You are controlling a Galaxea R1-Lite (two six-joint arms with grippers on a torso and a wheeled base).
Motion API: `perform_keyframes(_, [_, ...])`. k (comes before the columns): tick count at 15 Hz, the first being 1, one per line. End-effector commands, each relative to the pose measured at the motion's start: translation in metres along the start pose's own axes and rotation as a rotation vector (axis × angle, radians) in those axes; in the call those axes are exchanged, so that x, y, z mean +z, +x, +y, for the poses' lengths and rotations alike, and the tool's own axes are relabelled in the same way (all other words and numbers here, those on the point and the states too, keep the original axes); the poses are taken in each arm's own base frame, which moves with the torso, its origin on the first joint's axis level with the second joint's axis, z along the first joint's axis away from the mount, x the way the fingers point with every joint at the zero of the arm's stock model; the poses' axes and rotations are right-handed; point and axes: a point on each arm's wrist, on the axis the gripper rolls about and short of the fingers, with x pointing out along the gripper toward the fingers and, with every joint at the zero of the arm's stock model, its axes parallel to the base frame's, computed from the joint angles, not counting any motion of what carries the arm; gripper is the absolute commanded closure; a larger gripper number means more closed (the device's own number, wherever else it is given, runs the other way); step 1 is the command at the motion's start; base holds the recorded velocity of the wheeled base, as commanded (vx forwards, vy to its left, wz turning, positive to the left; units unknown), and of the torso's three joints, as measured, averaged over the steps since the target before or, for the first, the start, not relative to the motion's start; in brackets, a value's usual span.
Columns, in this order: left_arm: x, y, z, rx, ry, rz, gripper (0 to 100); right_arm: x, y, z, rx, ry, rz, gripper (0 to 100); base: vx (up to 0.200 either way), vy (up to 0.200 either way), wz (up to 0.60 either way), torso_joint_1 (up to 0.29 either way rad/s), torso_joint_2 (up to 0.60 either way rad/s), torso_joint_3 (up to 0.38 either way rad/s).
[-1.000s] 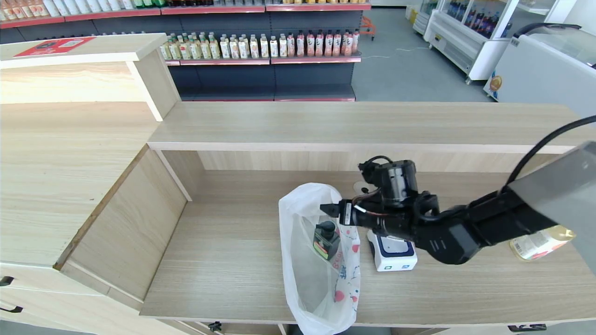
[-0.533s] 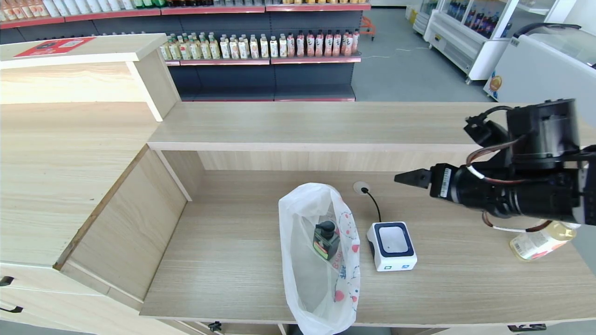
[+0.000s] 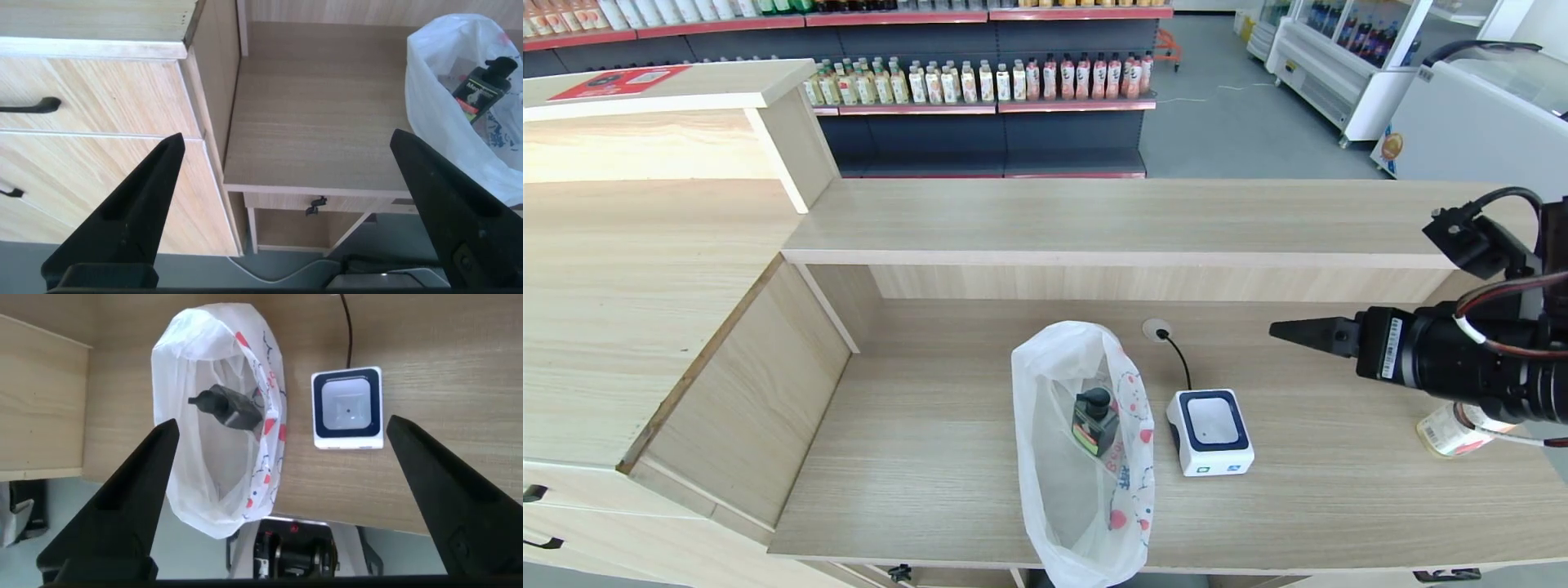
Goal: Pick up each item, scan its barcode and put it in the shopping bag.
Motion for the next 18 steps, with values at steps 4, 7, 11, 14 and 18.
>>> perform_keyframes(4, [0.000, 0.000, 0.000, 0.000, -0.001, 0.000, 0, -0.006, -0.009, -0.001, 0.005, -0.037, -0.001, 0, 0.000, -0.200, 0.00, -0.007, 0.00, 0.007])
perform_keyframes(7, [0.000, 0.000, 0.000, 0.000, -0.001, 0.000, 0, -0.007, -0.004, -0.001, 0.002, -0.057, 0.014, 0, 0.000, -0.200, 0.00, 0.014, 0.01, 0.001])
perform_keyframes(11, [0.000, 0.000, 0.000, 0.000, -0.002, 0.000, 0, -0.020, -0.002, -0.005, -0.016, -0.100, 0.058, 0, 0.000, -0.200, 0.00, 0.000, 0.01, 0.000])
perform_keyframes(14, [0.000, 0.000, 0.000, 0.000, -0.002, 0.000, 0, -0.047, -0.013, -0.017, -0.078, -0.176, 0.154, 0, 0.000, -0.200, 0.00, 0.001, 0.00, 0.001])
perform_keyframes(18, [0.000, 0.000, 0.000, 0.000, 0.005, 0.000, 0, -0.059, -0.022, -0.020, -0.086, -0.183, 0.176, 0, 0.000, -0.200, 0.00, 0.002, 0.00, 0.001])
